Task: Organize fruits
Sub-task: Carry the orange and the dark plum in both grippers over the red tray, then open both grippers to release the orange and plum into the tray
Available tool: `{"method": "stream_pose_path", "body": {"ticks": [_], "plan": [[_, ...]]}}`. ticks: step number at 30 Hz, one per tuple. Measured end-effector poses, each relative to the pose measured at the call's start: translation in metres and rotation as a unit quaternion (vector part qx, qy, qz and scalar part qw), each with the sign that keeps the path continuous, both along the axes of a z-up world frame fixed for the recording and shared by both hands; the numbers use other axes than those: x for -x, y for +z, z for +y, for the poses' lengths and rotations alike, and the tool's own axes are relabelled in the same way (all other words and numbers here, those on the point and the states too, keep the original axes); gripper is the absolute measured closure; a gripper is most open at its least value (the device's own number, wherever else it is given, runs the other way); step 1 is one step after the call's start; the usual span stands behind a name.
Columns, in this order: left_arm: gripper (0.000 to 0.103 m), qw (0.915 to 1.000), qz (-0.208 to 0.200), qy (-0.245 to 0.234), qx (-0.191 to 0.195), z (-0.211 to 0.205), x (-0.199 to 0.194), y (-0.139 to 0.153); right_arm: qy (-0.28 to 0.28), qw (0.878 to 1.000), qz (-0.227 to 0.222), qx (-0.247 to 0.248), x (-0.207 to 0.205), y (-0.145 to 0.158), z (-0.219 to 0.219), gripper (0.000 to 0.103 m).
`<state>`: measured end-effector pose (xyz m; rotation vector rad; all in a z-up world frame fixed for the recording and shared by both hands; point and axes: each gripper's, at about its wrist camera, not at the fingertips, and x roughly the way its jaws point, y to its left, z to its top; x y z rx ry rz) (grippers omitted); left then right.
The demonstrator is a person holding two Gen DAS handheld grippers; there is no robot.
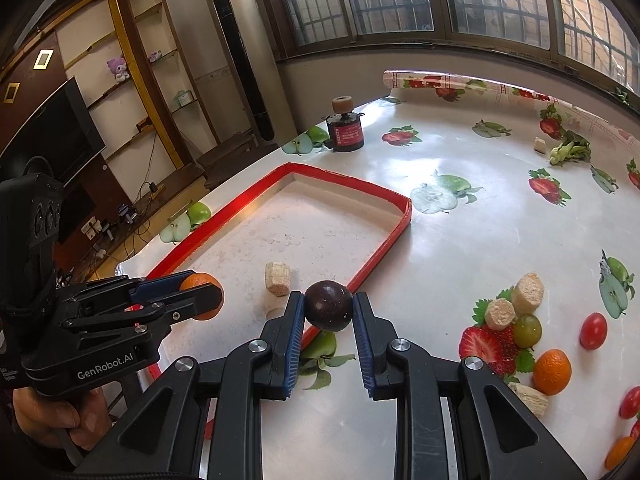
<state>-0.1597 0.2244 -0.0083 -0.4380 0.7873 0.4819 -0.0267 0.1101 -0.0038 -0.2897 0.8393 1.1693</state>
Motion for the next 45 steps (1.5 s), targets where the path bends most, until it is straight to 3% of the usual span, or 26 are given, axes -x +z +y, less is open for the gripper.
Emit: {"method": "stream_pose_path", "body": {"ticks": [18,34,38,45], "plan": [[0.074,0.9985,0.033,0.044,0.004,0.069,-0.011,-0.015,0.032,0.999,0.007,0.038,-0.018,-0.026,0.095,0.078],[0.072,0.9962,0.068,0.051,0.021,0.079,-0.023,-0.039,0.036,0.997,0.010,0.074,-0.028,-0.057,0.118,0.074],[0.057,0.9945,0.082,0.066,0.000,0.076,-0.022,-0.035,0.035,0.997,0.011,0.072,-0.028,-0.054,0.115,0.060],[0.055,0.9951,0.066,0.074,-0.006,0.070,-0.012,-0.021,0.031,0.998,0.004,0.056,-0.026,-0.035,0.098,0.049]]}}
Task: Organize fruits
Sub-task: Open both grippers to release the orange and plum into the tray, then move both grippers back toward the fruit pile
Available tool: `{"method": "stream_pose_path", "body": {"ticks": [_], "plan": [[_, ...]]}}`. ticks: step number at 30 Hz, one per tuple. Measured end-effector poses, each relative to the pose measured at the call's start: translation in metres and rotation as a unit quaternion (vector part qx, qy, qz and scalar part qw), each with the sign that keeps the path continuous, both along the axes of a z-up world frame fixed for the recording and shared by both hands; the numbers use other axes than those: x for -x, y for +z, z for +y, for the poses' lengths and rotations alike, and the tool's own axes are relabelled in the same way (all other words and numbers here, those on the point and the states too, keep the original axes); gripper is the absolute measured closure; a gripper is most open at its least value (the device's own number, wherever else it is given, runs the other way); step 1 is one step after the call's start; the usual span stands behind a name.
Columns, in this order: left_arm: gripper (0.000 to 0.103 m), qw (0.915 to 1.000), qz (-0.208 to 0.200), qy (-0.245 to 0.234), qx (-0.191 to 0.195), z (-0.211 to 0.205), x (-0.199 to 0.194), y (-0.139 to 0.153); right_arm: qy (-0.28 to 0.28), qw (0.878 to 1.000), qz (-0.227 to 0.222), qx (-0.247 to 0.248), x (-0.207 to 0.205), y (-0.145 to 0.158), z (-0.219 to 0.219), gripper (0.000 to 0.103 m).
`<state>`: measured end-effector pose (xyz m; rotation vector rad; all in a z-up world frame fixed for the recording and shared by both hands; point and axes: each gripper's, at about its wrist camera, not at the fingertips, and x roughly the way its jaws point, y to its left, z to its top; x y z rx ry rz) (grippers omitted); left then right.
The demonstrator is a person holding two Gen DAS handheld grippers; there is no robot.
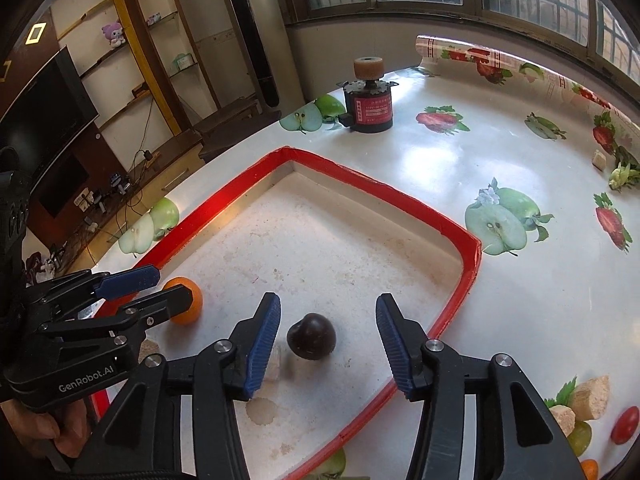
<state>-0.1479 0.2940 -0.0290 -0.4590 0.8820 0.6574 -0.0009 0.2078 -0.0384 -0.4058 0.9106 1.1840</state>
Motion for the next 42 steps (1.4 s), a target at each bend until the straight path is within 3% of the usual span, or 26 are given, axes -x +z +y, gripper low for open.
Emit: {"method": "stream_pose_path", "body": {"ticks": [14,29,42], "plan": [[0.054,0.9993,-0.026,-0.027,-0.010,-0.039,0.001,0.023,-0.029,0.999,-0.008,-0.034,0.007,0.032,-0.068,0.046],[0.054,0.9971,-0.040,-0.064,-0.008,-0.084,-0.012,0.033,-0.085,0.995,-0.015,-0.049,-0.004,0.042,-0.147,0.044],[0.054,0.9917,-0.034,-0.124,0.000,-0.130,-0.038,0.030,-0.153,0.987,-0.020,-0.051,-0.022,0.043,-0.227,0.044]]}}
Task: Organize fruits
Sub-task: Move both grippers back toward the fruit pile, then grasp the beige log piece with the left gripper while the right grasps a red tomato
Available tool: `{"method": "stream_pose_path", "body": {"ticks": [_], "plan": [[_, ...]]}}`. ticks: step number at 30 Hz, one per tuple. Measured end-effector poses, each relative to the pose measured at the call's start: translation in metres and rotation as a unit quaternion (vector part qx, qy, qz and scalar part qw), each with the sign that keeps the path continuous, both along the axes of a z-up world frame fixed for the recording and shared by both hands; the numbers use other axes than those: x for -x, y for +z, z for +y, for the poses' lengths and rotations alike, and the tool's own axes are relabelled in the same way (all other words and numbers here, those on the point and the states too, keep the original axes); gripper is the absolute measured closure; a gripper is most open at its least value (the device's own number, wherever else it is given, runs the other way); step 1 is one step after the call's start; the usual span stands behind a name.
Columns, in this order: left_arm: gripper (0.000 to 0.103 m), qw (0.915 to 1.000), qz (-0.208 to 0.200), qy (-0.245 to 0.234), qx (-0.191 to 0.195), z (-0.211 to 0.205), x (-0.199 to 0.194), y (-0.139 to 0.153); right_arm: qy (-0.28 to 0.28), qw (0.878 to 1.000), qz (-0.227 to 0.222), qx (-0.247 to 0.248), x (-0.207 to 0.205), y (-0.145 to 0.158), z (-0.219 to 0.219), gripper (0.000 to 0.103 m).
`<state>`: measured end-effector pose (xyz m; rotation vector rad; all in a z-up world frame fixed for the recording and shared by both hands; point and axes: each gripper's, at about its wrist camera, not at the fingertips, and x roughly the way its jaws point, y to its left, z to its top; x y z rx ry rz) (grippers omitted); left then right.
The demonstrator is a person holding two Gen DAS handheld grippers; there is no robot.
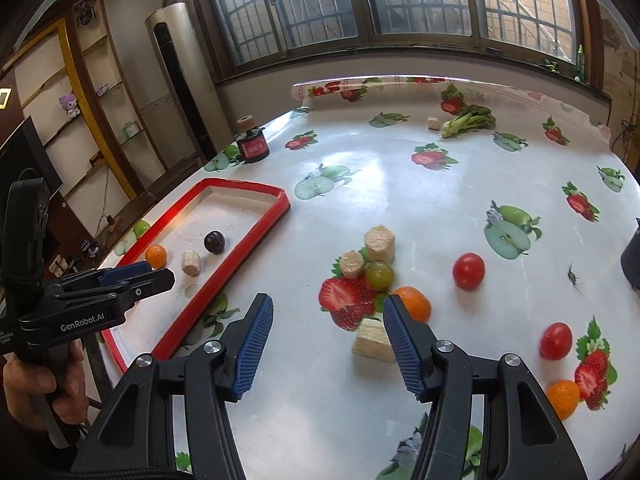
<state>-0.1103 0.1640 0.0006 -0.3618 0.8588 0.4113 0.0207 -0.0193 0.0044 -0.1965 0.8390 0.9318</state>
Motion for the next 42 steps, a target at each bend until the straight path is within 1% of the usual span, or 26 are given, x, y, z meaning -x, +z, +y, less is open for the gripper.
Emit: {"method": "stream_pose_path", "body": {"ticks": [5,10,13,20,23,29,34,35,36,37,38,39,40,41,42], "plan": [[0.054,0.9998,0.004,-0.021,0.003,-0.015,-0.012,-0.002,-0.031,0.999,0.001,0.007,-0.011,-0.006,-0.031,0.043],[0.054,0.9990,0.005,-0.042,0.011,-0.033,-0.024,-0.006,-0.064,0.998,0.012,0.012,-0.025,-0.015,-0.058,0.043],[0.041,0.9980,-0.001,-0.061,0.018,-0.049,-0.032,-0.010,-0.076,0.997,0.015,0.016,-0.031,-0.019,-0.071,0.043],[0.041,0.9926,0.010,-0.116,0.035,-0.088,-0.063,-0.023,-0.110,0.993,0.015,0.028,-0.048,-0.027,-0.099,0.043],[0.041,0.9906,0.015,-0.129,0.043,-0.098,-0.076,-0.029,-0.128,0.991,0.016,0.031,-0.058,-0.032,-0.110,0.043],[0.041,0.9886,0.028,-0.137,0.056,-0.105,-0.100,-0.040,-0.144,0.988,0.026,0.039,-0.083,-0.045,-0.113,0.043],[0.041,0.9874,0.035,-0.139,0.068,-0.106,-0.113,-0.051,-0.145,0.987,0.009,0.064,-0.097,-0.053,-0.101,0.043],[0.042,0.9868,0.036,-0.140,0.073,-0.105,-0.115,-0.055,-0.148,0.986,0.008,0.071,-0.100,-0.056,-0.100,0.044],[0.043,0.9874,0.026,-0.139,0.071,-0.105,-0.115,-0.055,-0.149,0.986,0.012,0.074,-0.103,-0.060,-0.099,0.044],[0.056,0.9873,0.023,-0.139,0.073,-0.104,-0.116,-0.055,-0.149,0.986,0.018,0.074,-0.105,-0.063,-0.098,0.046],[0.066,0.9875,0.022,-0.139,0.073,-0.102,-0.116,-0.056,-0.147,0.986,0.022,0.076,-0.106,-0.067,-0.098,0.054],[0.067,0.9870,0.021,-0.139,0.078,-0.100,-0.117,-0.056,-0.147,0.986,0.010,0.079,-0.105,-0.067,-0.098,0.057],[0.067,0.9866,0.019,-0.139,0.083,-0.099,-0.117,-0.056,-0.147,0.986,0.007,0.083,-0.104,-0.067,-0.097,0.064],[0.067,0.9866,0.018,-0.140,0.083,-0.098,-0.117,-0.056,-0.146,0.986,0.009,0.081,-0.103,-0.067,-0.097,0.068],[0.067,0.9868,0.018,-0.140,0.079,-0.098,-0.116,-0.055,-0.143,0.987,0.012,0.077,-0.103,-0.066,-0.098,0.068]]}}
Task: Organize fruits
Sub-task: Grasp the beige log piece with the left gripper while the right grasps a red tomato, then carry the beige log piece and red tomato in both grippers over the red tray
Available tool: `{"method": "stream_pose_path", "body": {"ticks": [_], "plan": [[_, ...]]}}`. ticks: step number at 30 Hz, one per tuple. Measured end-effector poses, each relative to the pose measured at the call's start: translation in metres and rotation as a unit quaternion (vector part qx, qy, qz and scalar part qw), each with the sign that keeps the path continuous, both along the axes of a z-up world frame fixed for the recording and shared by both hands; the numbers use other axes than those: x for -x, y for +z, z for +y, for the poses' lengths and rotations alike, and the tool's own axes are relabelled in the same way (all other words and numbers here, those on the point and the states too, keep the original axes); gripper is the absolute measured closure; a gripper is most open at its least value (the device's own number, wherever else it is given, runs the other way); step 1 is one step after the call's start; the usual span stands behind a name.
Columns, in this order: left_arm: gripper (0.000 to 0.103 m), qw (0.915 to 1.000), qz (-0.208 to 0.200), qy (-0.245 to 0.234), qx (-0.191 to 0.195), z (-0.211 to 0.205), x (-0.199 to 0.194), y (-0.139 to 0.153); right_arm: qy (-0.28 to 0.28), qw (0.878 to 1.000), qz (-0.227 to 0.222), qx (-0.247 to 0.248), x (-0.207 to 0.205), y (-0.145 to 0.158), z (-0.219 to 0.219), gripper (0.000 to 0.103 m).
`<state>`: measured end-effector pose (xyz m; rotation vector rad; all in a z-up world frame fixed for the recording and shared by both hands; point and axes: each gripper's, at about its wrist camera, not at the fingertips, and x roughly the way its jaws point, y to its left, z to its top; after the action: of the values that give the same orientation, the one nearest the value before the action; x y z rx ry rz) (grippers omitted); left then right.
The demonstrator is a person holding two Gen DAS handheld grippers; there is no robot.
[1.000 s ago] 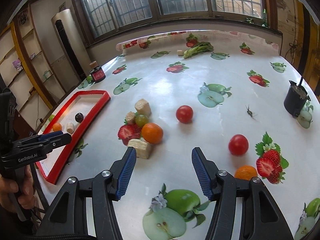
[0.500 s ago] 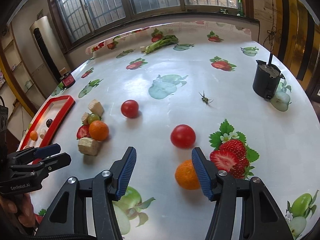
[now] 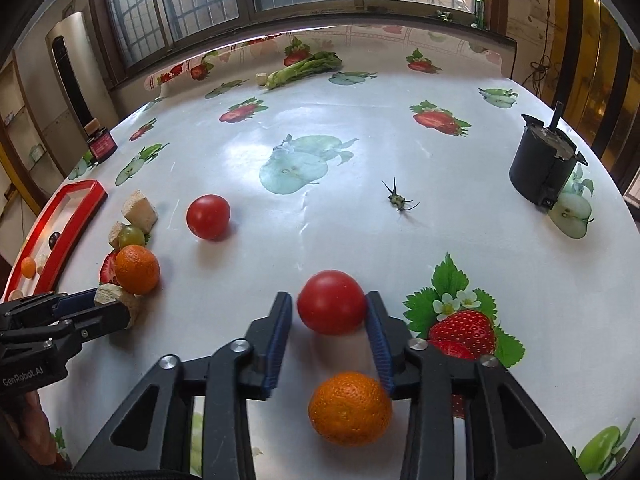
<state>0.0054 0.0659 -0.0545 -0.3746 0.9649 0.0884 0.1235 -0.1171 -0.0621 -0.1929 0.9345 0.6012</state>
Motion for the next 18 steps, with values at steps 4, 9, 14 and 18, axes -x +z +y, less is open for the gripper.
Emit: {"method": "stream_pose_path", "body": {"ticks": [4,9,14,18], "plan": [[0.069,1.0000,-0.006,-0.002,-0.007,0.000,0.009,0.005,0.004,1.000,-0.003,-0.008,0.009,0.003,0.001,0.069],[0.069,0.9997,-0.011,0.011,-0.016,0.006,0.025,0.011,0.020,0.999,0.000,-0.025,0.027,0.012,0.007,0.069],[0.069,0.9987,-0.022,0.030,-0.034,0.015,0.046,0.022,0.045,0.998,-0.004,-0.036,0.047,0.022,0.020,0.069],[0.069,0.9976,-0.028,0.042,-0.048,0.020,0.060,0.029,0.068,0.997,-0.006,-0.045,0.064,0.029,0.035,0.069]]}}
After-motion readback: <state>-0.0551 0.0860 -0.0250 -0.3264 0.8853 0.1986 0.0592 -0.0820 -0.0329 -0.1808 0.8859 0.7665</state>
